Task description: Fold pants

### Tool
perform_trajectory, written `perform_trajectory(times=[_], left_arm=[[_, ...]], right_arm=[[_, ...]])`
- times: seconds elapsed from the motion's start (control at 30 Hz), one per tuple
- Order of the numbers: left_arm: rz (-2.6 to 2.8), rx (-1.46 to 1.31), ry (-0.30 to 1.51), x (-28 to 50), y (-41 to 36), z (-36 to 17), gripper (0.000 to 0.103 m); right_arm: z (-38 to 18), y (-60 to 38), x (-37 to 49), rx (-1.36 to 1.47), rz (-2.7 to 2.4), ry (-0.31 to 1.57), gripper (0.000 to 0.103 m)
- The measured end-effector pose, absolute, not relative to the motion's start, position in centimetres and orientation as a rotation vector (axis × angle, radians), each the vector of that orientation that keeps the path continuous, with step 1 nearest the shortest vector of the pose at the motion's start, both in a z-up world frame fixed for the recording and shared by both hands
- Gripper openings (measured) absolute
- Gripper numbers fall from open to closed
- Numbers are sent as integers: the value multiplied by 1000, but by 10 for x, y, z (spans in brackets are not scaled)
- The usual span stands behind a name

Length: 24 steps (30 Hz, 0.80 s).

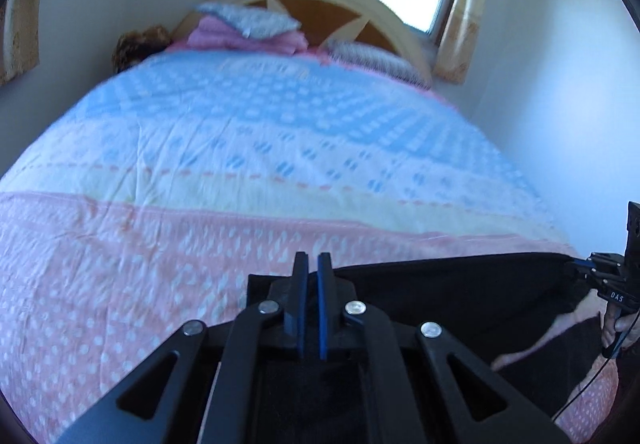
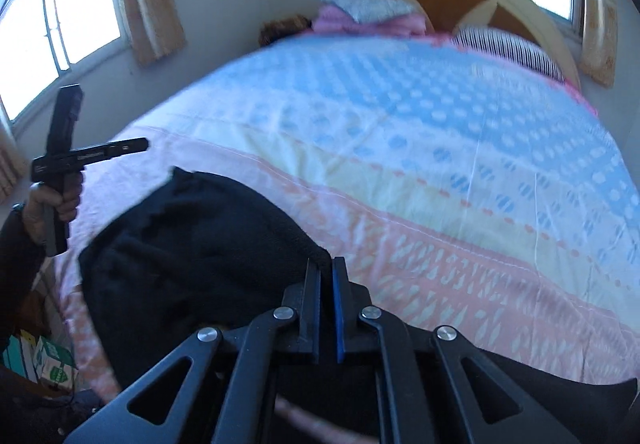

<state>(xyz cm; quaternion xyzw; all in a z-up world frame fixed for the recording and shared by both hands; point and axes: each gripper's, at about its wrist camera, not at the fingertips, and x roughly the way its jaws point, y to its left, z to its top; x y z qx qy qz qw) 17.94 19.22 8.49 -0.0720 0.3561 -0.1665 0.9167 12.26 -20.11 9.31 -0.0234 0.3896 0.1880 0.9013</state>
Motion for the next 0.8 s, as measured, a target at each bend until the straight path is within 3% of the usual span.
perform_trajectory(times=[0.2, 0.43, 0.5, 0.67, 0.8], left_arm=[[-370, -97, 787, 118, 192, 76, 4], [-453, -84, 909, 98, 159, 53, 8], [-454, -106, 938, 108, 148, 55, 15], [-393, -195, 937, 142, 132, 62, 65], [-273, -261, 1032, 182, 125, 47, 68]], right_arm=[[101, -159, 26, -70, 536, 753, 5], [14, -103, -49, -193, 603, 851, 5], [-7, -101, -54, -218, 559, 868, 5], [-13, -108, -56, -129, 531, 820, 5], [-14, -117, -60, -78, 527, 792, 5]])
